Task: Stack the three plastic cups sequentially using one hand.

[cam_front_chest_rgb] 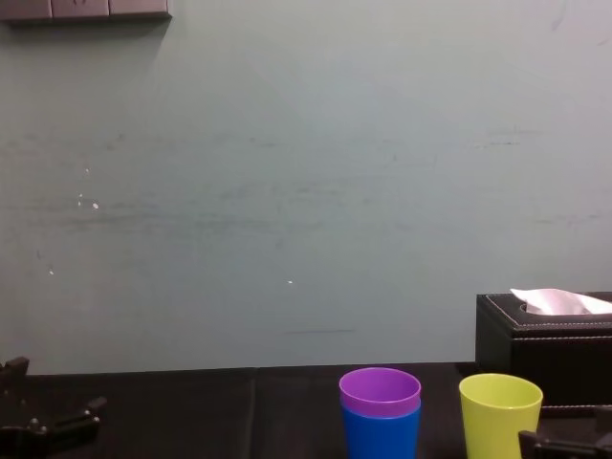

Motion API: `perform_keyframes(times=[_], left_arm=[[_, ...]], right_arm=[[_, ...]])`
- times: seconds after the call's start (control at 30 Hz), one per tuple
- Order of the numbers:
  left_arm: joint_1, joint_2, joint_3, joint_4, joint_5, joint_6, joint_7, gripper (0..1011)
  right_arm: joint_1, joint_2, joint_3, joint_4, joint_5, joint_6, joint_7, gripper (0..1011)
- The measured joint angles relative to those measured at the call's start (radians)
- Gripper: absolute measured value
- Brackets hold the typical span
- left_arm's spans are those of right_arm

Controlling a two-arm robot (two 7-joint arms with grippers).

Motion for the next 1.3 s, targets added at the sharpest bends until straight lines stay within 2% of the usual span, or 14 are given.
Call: perform_keyframes(times=[0.23,0.9,1.3], left_arm=[[0.0,0.0,0.0,0.0,0.0,0.0,0.0,1011],[0.0,0.0,0.0,0.0,0.0,0.0,0.0,1011],[0.0,0.0,0.0,0.0,0.0,0.0,0.0,1012]], right_arm=[[0.04,-0.028,-0.008,0.063,-0.011,-0.001,0.026,1003],[0.143,-0.076,-0.038,0.19,-0.061,-0.024,0.057,1003],[0.178,-0.104,-0.041,0.245,-0.077,-0.048,0.06,1003]])
